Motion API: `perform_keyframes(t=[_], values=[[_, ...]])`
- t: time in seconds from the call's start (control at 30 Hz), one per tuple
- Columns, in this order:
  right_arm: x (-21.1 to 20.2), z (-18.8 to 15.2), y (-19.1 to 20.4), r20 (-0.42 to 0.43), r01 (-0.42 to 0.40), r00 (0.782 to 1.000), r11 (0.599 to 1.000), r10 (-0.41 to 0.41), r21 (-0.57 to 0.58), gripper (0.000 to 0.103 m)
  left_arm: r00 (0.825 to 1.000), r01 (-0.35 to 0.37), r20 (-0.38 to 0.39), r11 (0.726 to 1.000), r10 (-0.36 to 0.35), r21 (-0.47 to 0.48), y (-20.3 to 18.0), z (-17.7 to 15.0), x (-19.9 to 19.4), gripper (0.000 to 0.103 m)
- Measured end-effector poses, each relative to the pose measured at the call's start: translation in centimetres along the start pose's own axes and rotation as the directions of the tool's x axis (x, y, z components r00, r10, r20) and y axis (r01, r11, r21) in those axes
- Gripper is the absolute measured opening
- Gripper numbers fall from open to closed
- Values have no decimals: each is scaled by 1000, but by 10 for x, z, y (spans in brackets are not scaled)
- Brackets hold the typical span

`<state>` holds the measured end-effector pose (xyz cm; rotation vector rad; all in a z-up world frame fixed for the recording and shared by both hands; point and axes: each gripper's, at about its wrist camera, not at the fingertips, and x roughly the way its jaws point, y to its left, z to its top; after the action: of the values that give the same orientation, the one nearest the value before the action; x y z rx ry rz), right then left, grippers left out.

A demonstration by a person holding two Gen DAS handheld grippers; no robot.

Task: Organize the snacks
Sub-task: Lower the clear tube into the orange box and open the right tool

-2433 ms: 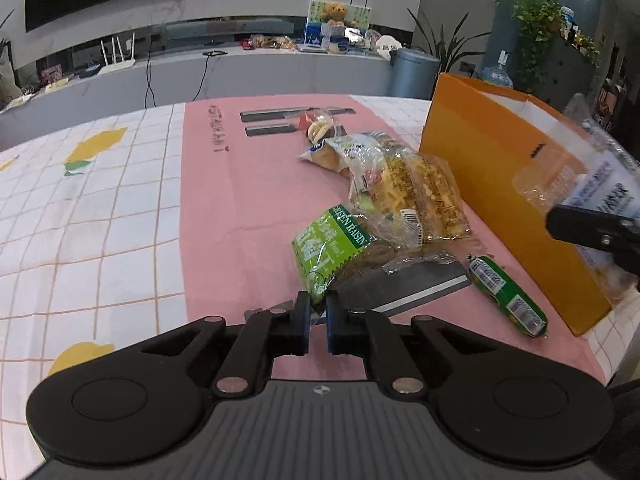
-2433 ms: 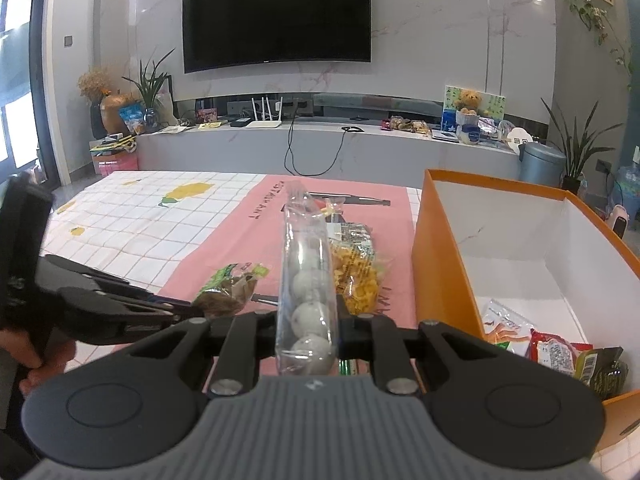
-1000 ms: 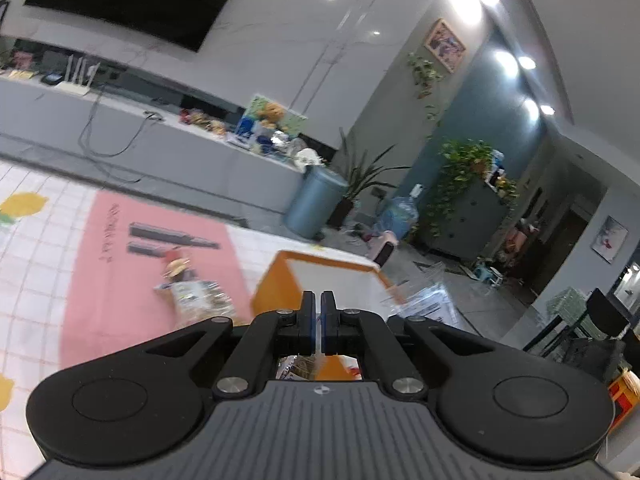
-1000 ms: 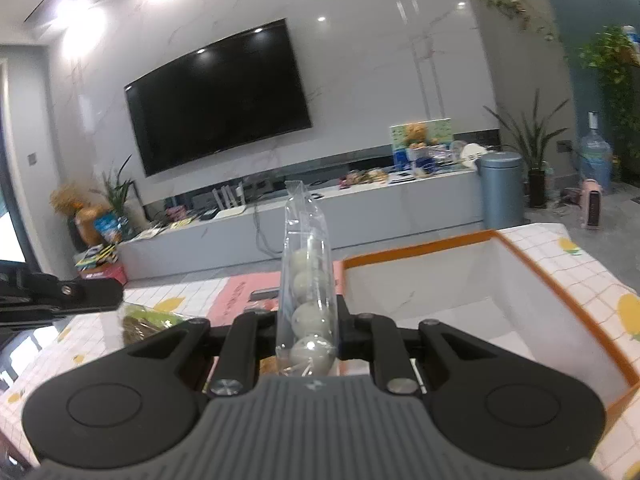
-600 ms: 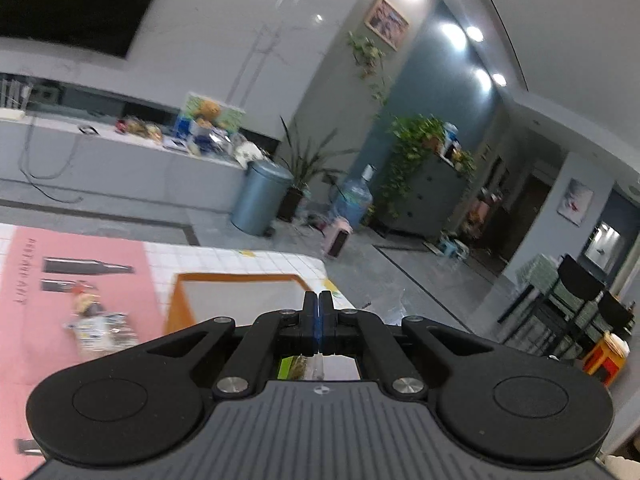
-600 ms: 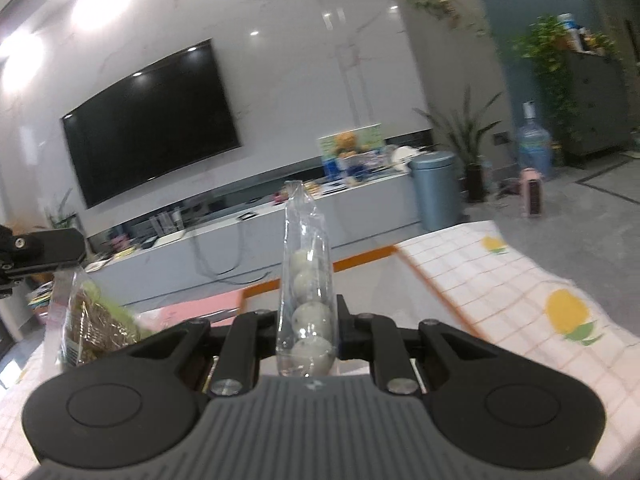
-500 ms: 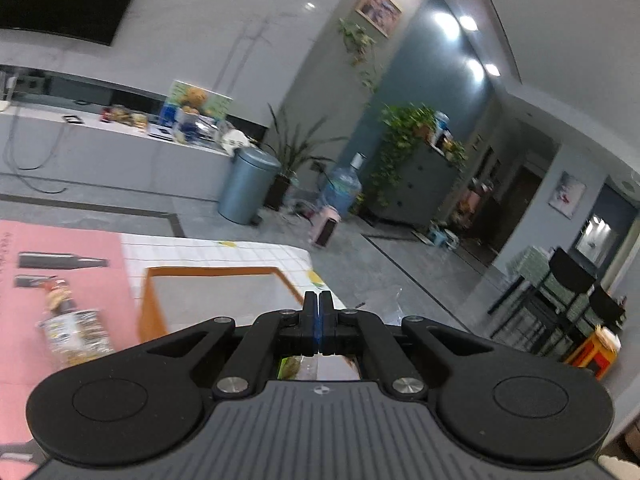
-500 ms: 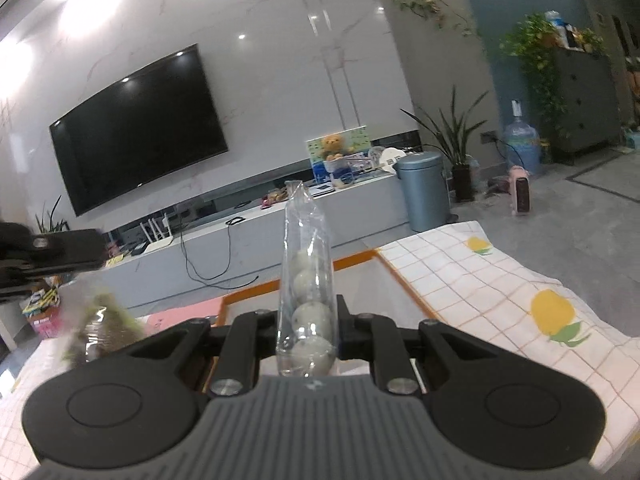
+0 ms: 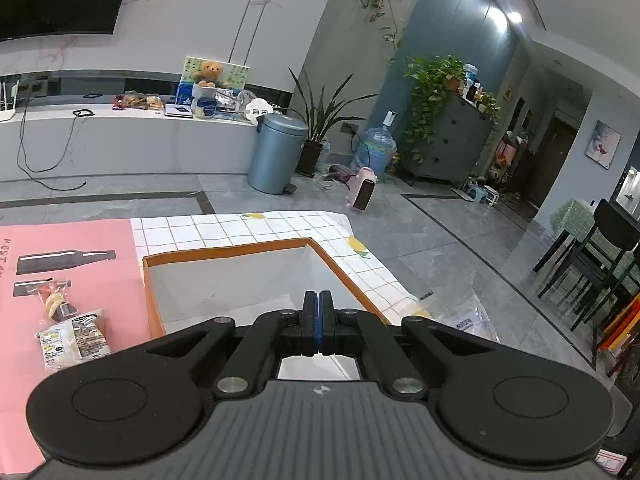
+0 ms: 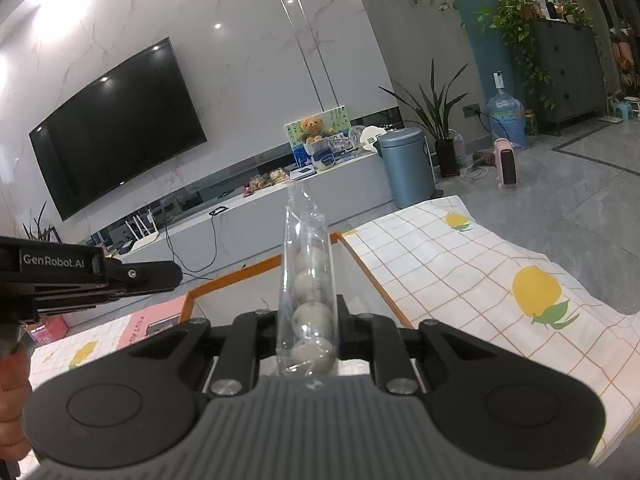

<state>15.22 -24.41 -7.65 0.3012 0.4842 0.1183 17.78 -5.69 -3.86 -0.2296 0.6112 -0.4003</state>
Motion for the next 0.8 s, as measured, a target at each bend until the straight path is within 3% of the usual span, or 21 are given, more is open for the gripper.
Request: perform_keyframes(t=[0.2, 0.27, 0.33, 0.4, 0.5, 0.63, 0.8], values=[[16, -2, 3, -59, -33, 998, 999, 34, 21, 15, 999, -33, 14, 999, 33, 34, -8, -2, -22, 4], [25, -3, 4, -89, -58, 994, 997, 63, 58, 15, 999, -43, 11, 999, 42, 11, -5, -2, -31, 27], [36, -2, 7, -128, -81, 988, 994, 90, 69, 15, 998, -54, 10, 998, 54, -20, 2, -3, -39, 68], [48, 0, 11, -170, -68, 983, 998, 69, 14, 15, 997, -71, 0, 997, 71, -40, 8, -5, -46, 78], [70, 6, 9, -229, -7, 973, 999, -4, -44, 15, 996, -74, -47, 996, 72, -50, 16, -10, -52, 84], [97, 9, -1, -331, -30, 943, 999, 20, -24, 15, 988, -128, -93, 989, 121, -72, 28, -22, -57, 89], [120, 10, -1, -397, -41, 917, 999, 40, 8, 15, 975, -167, -162, 982, 152, -83, 44, -33, -54, 89]])
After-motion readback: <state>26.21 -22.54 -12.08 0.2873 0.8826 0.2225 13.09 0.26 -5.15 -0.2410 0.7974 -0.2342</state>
